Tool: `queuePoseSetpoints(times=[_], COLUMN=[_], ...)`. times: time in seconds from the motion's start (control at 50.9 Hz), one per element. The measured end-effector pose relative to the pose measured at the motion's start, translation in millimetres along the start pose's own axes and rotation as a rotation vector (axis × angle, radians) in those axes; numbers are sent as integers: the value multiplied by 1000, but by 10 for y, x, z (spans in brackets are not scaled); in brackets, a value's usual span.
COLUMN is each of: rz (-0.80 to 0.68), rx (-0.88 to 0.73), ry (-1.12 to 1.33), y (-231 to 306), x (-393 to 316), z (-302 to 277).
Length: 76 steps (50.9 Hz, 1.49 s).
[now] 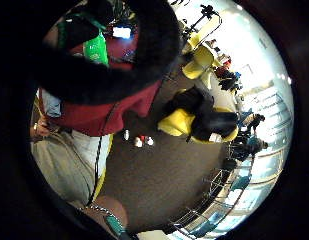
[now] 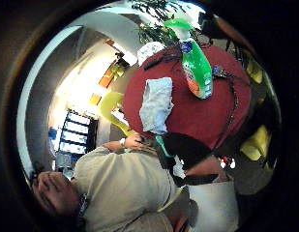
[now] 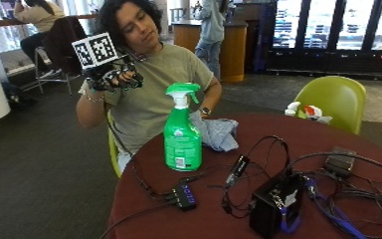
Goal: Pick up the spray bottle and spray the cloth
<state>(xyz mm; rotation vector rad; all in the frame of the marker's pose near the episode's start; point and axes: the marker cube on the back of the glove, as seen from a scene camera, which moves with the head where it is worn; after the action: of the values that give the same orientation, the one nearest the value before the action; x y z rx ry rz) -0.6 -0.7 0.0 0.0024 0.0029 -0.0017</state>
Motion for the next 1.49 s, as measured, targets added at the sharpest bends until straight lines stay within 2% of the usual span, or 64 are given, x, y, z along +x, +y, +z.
queuePoseSetpoints(times=[0.432,0.668,0.806,0.924,1.12,1.317,1.494], rz=[-47,-4,38,86,120,111,122], rx=[-39,-58,-69,-14,62,230,293], ry=[-84,-264,-478,-624,-697,-1054,-1168], y=[-142,-316,-526,-710,-1160,-1583,-2021], x=[6,87,213,259,323,338,168], z=[133,371,576,747,957,1059,1156])
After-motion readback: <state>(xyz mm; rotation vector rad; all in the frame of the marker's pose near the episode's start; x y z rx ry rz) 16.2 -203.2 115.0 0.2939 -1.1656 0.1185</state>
